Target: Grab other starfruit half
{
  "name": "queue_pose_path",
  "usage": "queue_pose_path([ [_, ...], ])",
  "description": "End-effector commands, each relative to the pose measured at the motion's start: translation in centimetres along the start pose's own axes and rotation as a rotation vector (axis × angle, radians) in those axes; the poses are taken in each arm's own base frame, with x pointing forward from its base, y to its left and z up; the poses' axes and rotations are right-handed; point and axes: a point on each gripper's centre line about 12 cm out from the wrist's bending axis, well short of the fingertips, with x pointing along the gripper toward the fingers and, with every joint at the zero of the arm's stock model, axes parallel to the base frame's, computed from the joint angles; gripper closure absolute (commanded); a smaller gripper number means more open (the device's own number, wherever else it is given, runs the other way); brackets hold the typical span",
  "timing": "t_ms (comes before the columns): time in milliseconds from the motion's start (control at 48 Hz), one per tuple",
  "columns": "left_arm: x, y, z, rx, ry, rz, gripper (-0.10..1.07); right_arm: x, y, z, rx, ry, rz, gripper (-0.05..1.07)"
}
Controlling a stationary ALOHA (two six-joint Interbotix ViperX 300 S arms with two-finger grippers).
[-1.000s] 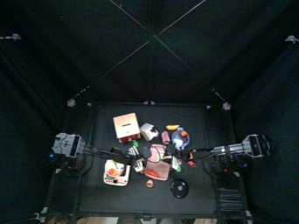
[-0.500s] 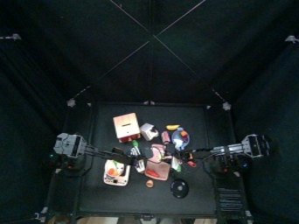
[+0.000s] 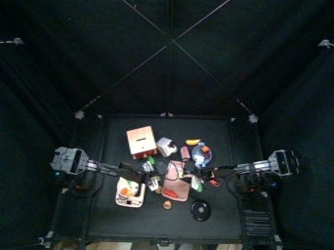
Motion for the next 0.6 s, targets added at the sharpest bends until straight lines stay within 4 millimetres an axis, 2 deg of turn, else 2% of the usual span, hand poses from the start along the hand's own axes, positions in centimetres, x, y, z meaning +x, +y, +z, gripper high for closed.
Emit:
queue_pose_path([
  [0, -1.5, 0.2, 0.2, 0.003, -0.025, -0.005, 0.01, -0.2, 0.4, 0.9, 0.007, -0.024, 0.013, 0.43],
  [146, -1.4, 0.0, -1.3, 0.033, -0.002, -0.006, 0.01, 0.2, 0.4, 1.0, 0.016, -0.015, 0.007, 0.43],
  [250, -0.5, -0.2, -2.1, 0.065, 0.024, -0.001, 0.01, 0.3, 0.4, 1.1, 0.015, -0.009, 0.000, 0.43],
  [375, 0.1, -1.0, -2.3, 0.141, 0.024, -0.012, 0.01, 0.3, 0.4, 1.1, 0.013, -0.003, -0.008, 0.43],
  [583, 0.6, -2.1, -2.2, 0.373, -0.017, -0.005, 0.00, 0.3, 0.4, 0.9, 0.011, 0.004, -0.012, 0.43],
])
